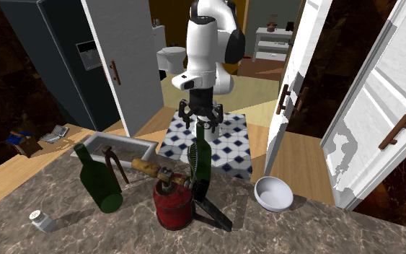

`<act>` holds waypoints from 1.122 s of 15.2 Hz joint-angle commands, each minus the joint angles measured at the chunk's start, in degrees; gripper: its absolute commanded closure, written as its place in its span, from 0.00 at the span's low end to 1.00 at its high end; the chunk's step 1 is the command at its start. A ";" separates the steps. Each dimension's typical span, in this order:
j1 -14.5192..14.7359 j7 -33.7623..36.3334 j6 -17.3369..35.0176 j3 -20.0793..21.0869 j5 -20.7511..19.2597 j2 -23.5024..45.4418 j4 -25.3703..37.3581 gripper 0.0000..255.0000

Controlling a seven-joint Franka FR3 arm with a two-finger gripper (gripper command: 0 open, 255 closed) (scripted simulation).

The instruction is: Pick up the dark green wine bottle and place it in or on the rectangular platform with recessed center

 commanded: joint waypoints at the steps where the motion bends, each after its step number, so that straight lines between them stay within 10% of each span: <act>1: -0.10 -0.17 2.30 -0.13 -0.08 0.63 -1.63 0.00; 9: -0.10 -0.17 2.29 -0.13 -0.07 0.63 -1.62 0.00; 10: -0.10 -0.17 2.29 -0.13 -0.07 0.63 -1.62 1.00; 17: -0.10 -0.17 2.30 -0.13 -0.08 0.64 -1.62 1.00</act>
